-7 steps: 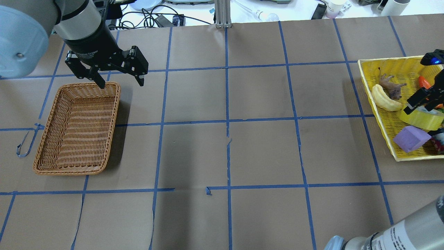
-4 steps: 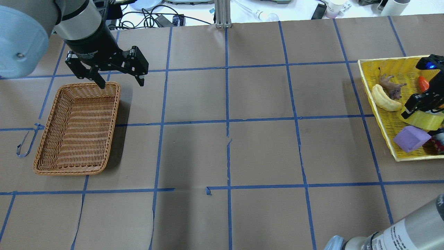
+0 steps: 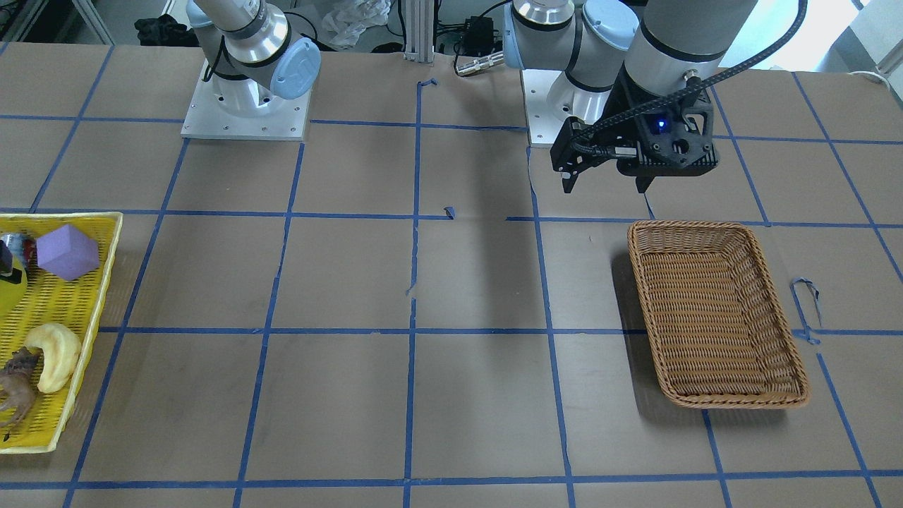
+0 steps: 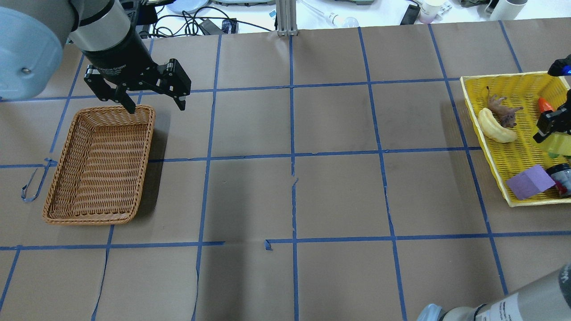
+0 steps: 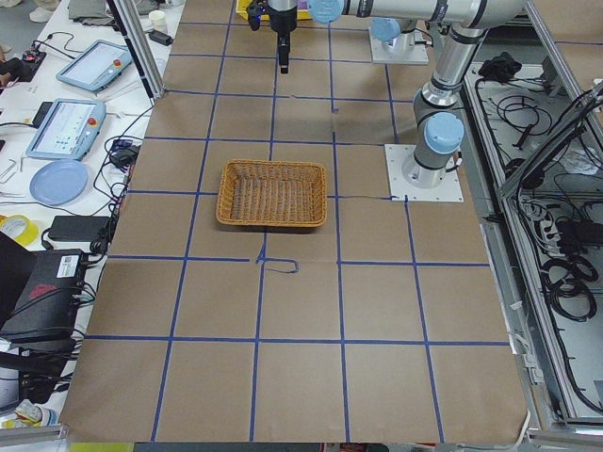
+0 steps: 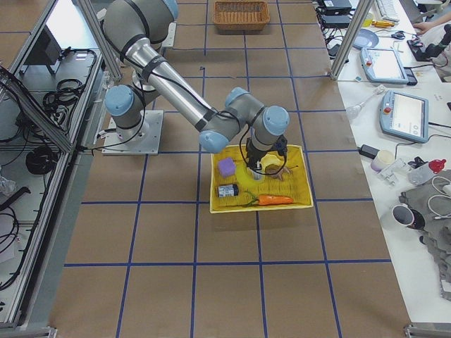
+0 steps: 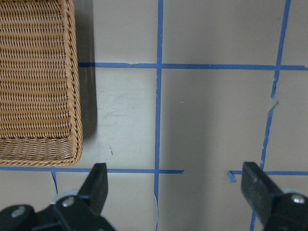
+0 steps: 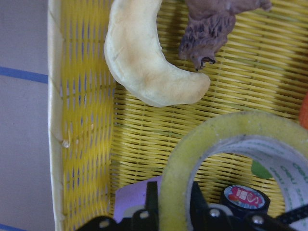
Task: Transfer tape with both arms
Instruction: 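Grasp the yellow tape roll's rim with the right gripper, then carry the tape roll to the table center and set it down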
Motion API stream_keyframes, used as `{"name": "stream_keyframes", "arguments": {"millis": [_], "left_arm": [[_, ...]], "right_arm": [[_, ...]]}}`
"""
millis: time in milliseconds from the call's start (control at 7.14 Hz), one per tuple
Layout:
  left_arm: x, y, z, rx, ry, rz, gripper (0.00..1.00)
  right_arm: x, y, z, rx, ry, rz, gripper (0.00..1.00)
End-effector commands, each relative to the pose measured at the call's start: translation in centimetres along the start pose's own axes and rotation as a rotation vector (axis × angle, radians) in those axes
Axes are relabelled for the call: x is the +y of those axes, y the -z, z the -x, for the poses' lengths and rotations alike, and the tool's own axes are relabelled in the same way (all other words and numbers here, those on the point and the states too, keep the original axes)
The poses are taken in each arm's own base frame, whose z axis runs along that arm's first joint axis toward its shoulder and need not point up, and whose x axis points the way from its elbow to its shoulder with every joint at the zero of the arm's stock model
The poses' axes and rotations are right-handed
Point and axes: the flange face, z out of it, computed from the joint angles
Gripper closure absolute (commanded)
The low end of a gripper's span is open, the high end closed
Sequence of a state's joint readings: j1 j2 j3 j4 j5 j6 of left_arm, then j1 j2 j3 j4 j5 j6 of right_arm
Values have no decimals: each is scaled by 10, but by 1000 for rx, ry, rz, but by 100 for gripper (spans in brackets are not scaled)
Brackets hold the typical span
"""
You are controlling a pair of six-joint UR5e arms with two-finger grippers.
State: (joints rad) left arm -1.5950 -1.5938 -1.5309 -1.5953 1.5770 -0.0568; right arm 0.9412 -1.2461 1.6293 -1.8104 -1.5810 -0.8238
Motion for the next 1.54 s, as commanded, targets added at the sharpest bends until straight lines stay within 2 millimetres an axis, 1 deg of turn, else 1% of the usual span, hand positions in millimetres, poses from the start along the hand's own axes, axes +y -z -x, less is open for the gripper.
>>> {"name": "stream_keyframes", "arguments": {"millis": [0, 140, 280, 420, 560, 700, 840, 980, 1120, 1260, 1400], "left_arm": [[0, -1, 0, 0, 0, 2, 0], [0, -1, 0, 0, 0, 2, 0], [0, -1, 0, 0, 0, 2, 0], [0, 0, 0, 2, 1, 0, 0], [0, 0, 0, 0, 0, 0, 0], [0, -1, 0, 0, 0, 2, 0], [0, -1, 0, 0, 0, 2, 0], [0, 0, 0, 2, 0, 0, 0], [0, 0, 0, 2, 0, 0, 0], [0, 0, 0, 2, 1, 0, 0], [0, 0, 0, 2, 1, 0, 0]], "right_arm": [[-16, 79, 103, 98, 8, -106, 100], [-39, 81, 173, 69, -42, -136, 100], [-55, 75, 230, 45, -122, -137, 100], [-70, 66, 297, -26, -210, -151, 100], [-82, 54, 350, -37, -241, -154, 100], [-89, 43, 391, -31, -269, -177, 100], [-99, 26, 437, -38, -304, -200, 100], [-107, 0, 480, -16, -349, -220, 100], [-113, -27, 518, -24, -396, -238, 100], [-113, -48, 542, -15, -444, -234, 100], [-113, -76, 579, -20, -476, -249, 100]]}}
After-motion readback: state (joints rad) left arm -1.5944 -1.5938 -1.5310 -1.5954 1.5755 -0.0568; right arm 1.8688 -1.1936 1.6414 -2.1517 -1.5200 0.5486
